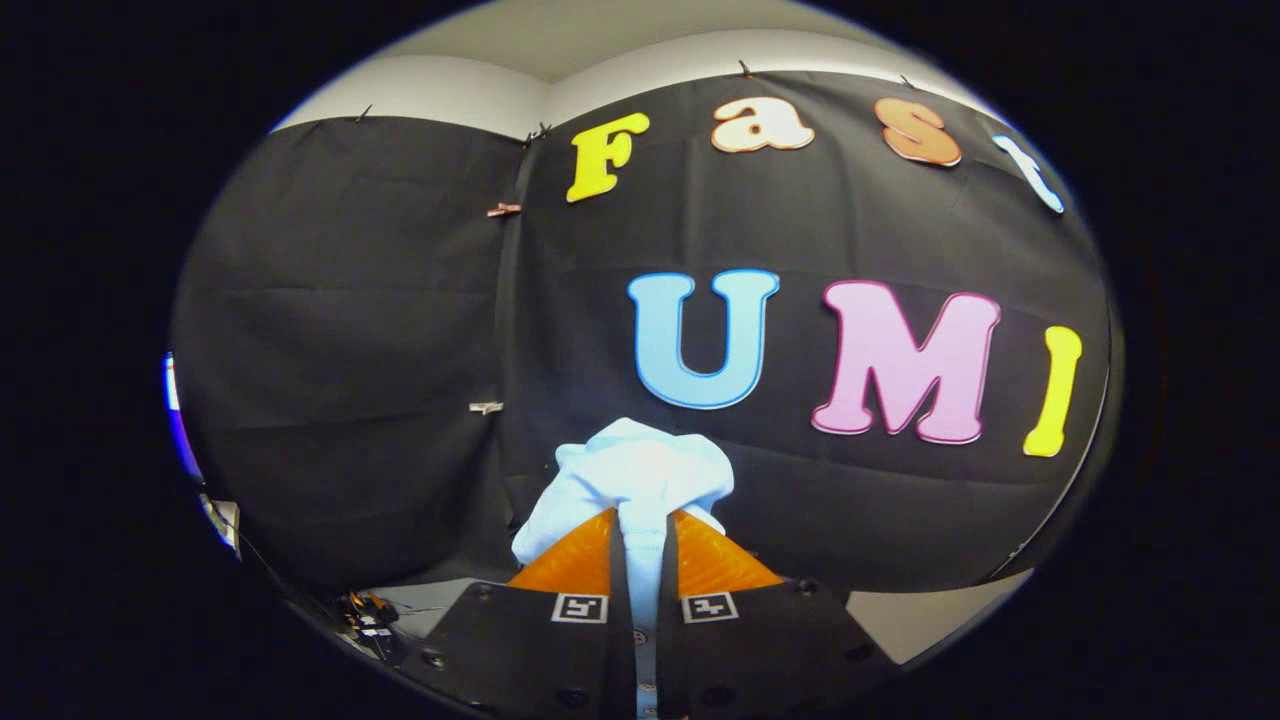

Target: Put the clothes into the washing machine and then close the washing machine lid.

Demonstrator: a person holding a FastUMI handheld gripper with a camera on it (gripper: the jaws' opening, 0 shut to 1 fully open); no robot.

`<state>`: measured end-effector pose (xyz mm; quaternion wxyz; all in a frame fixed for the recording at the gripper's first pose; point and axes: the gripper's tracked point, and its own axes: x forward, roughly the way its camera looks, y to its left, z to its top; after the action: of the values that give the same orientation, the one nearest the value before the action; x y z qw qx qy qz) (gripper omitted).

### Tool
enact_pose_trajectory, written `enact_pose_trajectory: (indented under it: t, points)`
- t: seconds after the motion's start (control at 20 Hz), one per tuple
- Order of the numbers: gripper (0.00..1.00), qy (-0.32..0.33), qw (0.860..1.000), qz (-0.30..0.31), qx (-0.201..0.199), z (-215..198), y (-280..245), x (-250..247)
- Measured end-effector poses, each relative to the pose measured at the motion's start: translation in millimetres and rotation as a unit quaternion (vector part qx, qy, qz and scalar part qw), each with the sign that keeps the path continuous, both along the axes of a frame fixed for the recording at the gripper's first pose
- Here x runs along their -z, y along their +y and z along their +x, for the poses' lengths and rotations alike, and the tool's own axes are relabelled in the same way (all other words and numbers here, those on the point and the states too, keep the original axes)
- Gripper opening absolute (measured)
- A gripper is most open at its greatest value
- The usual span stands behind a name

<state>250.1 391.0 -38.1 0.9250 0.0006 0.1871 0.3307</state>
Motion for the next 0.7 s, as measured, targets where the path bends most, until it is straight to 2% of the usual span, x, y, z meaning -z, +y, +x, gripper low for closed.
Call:
enact_pose_trajectory:
  t: [0.25,0.5,0.6,0.7]
  points:
    - [0.12,0.041,0.998,-0.012,-0.050,6.7,36.6,77.9]
    - [0.13,0.102,0.989,-0.042,-0.100,6.6,55.7,169.3]
    - [0.12,0.124,0.985,-0.050,-0.110,7.6,57.5,201.8]
    - [0.12,0.152,0.979,-0.088,-0.106,4.7,48.6,234.1]
